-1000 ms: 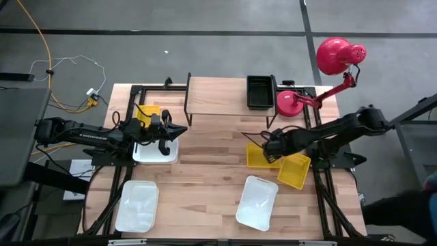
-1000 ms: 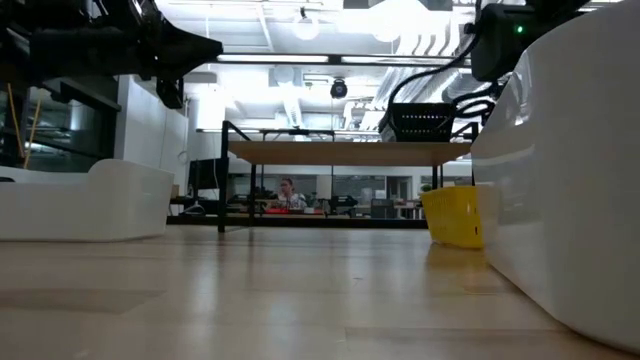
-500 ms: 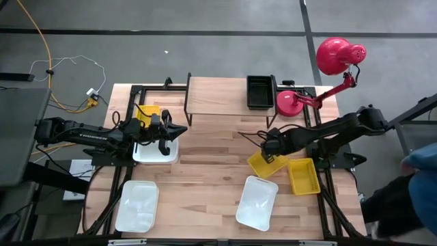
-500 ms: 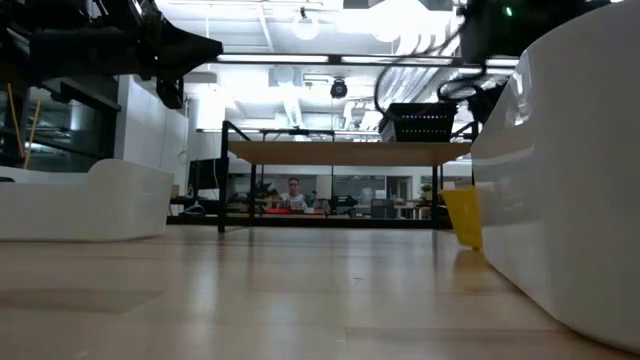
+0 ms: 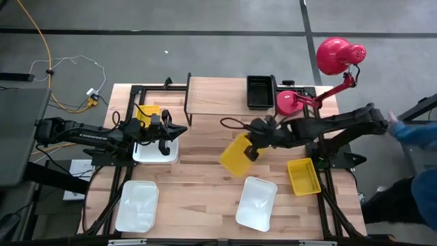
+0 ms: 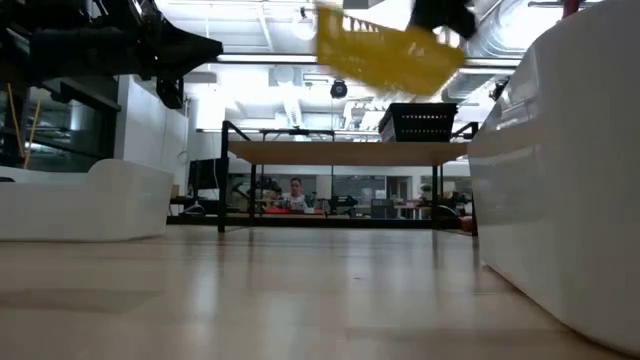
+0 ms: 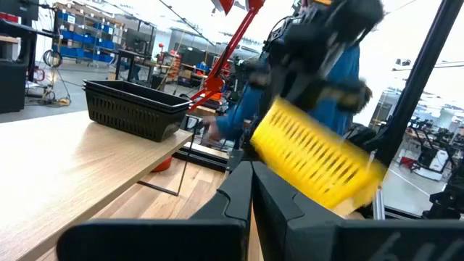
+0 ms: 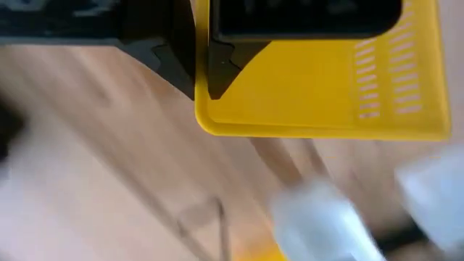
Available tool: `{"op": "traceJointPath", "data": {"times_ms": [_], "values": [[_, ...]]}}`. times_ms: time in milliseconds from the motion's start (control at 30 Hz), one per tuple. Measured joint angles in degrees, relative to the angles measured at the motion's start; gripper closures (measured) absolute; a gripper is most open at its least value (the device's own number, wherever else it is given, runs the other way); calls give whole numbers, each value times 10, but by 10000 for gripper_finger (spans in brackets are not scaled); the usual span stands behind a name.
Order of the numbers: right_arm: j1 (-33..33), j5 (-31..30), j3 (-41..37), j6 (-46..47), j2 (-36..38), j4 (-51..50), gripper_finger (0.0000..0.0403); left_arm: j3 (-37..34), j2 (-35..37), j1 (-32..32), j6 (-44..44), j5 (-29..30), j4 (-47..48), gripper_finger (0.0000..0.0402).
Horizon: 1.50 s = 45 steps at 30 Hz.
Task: Stack baskets on shelf by color
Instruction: Put the middle yellow bin on the shelf
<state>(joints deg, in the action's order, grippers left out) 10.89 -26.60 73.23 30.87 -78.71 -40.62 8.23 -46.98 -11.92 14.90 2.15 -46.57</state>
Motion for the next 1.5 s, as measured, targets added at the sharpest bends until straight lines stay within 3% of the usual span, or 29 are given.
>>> {"op": "traceJointPath", "data": {"times_ms": [233, 567, 767, 1033, 1500], "values": [[-19, -91, 124, -168, -56, 39, 402, 0, 0, 0, 1, 0, -1, 402], [-131, -97, 351, -414, -211, -51, 402, 0, 0, 0, 0, 0, -2, 401], [-205, -32, 452, -504, -283, -157, 403, 0, 0, 0, 0, 0, -1, 401], [-257, 71, 475, -604, -311, -207, 403, 0, 0, 0, 0, 0, 0, 401], [-296, 86, 473, -629, -311, -209, 403, 0, 0, 0, 0, 0, 0, 401]]}}
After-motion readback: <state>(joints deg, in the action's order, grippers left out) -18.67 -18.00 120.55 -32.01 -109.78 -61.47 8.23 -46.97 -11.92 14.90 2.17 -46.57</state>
